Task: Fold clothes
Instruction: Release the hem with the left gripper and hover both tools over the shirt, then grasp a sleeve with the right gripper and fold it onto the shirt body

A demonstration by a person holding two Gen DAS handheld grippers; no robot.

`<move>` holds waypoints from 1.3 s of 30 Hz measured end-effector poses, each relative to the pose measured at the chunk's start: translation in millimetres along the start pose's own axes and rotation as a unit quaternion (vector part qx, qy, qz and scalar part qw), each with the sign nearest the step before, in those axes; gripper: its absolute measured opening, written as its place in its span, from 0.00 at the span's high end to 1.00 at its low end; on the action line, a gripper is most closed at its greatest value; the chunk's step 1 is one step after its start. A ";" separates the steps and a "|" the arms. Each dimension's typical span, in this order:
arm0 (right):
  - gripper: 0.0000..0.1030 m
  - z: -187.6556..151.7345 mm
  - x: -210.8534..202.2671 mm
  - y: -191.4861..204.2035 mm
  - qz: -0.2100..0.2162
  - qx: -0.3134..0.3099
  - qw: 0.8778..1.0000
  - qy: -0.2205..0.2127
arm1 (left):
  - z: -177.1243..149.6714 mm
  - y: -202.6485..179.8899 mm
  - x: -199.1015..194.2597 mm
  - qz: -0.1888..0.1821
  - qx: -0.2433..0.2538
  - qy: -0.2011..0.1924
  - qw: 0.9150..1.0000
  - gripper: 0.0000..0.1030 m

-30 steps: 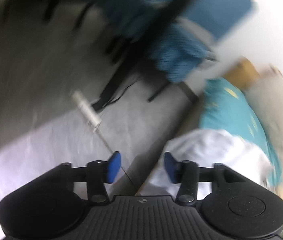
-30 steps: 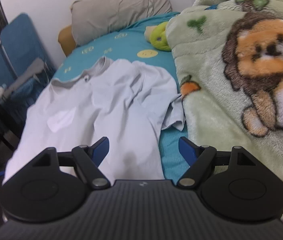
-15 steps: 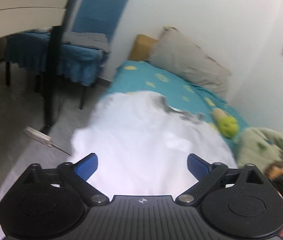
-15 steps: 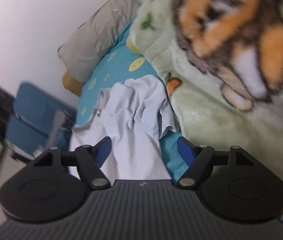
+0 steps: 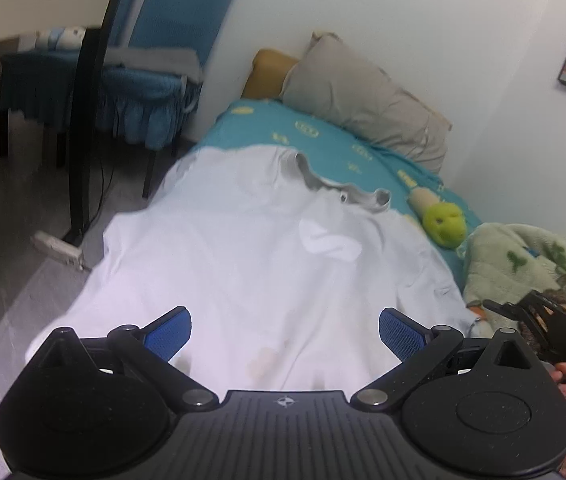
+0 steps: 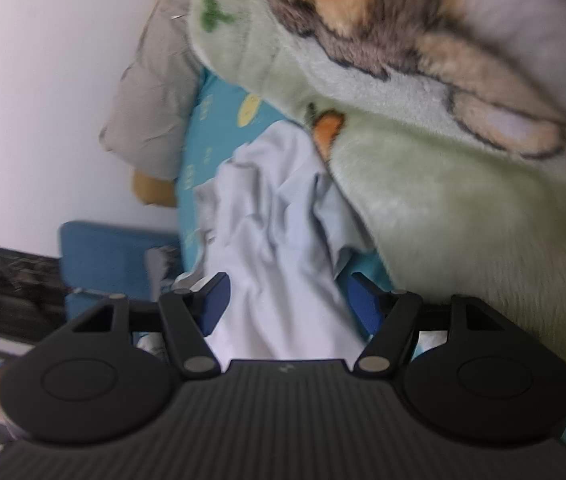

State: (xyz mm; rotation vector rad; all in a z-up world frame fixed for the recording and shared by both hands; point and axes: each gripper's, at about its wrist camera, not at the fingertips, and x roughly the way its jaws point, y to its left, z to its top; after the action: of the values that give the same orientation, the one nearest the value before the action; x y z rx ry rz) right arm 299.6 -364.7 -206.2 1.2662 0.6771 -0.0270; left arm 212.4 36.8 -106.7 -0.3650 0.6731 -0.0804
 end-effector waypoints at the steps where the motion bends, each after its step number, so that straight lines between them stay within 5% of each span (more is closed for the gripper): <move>1: 0.33 0.0 6.1 2.9 -0.009 -0.005 1.000 -0.009 | 0.2 0.9 5.0 0.003 -0.001 0.002 1.000 0.02; 9: 0.35 -17.3 46.5 40.6 -0.094 -0.103 0.986 -0.093 | -1.1 -2.0 30.7 0.008 0.018 0.009 1.000 0.02; 15: 0.87 -13.7 60.1 42.3 -0.122 -0.160 0.972 -0.117 | -5.0 -8.1 43.2 0.006 0.048 0.012 0.999 0.02; 23: 0.91 10.6 26.4 56.6 -0.176 -0.254 0.923 -0.231 | -1.4 -2.9 41.5 -0.009 0.013 0.006 1.000 0.02; 26: 0.91 11.1 21.4 59.2 -0.181 -0.267 0.917 -0.234 | 1.6 -0.9 37.7 -0.011 0.007 -0.003 1.000 0.02; 31: 0.91 -60.6 45.7 85.9 -0.148 -0.451 0.866 -0.158 | 8.9 1.1 31.8 0.010 0.012 -0.020 1.000 0.02; 38: 0.88 -156.6 76.8 122.1 -0.093 -0.665 0.739 -0.046 | 18.9 11.5 26.2 0.053 0.020 -0.049 0.997 0.02; 39: 0.83 -154.0 70.2 123.3 -0.092 -0.656 0.747 -0.046 | 19.2 12.8 26.8 0.056 0.020 -0.049 0.997 0.02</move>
State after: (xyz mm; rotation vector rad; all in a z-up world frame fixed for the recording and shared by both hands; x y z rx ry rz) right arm 333.2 -164.8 -154.0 -0.1823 0.5259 0.1996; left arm 244.7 49.5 -113.3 -0.2902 0.5928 0.0297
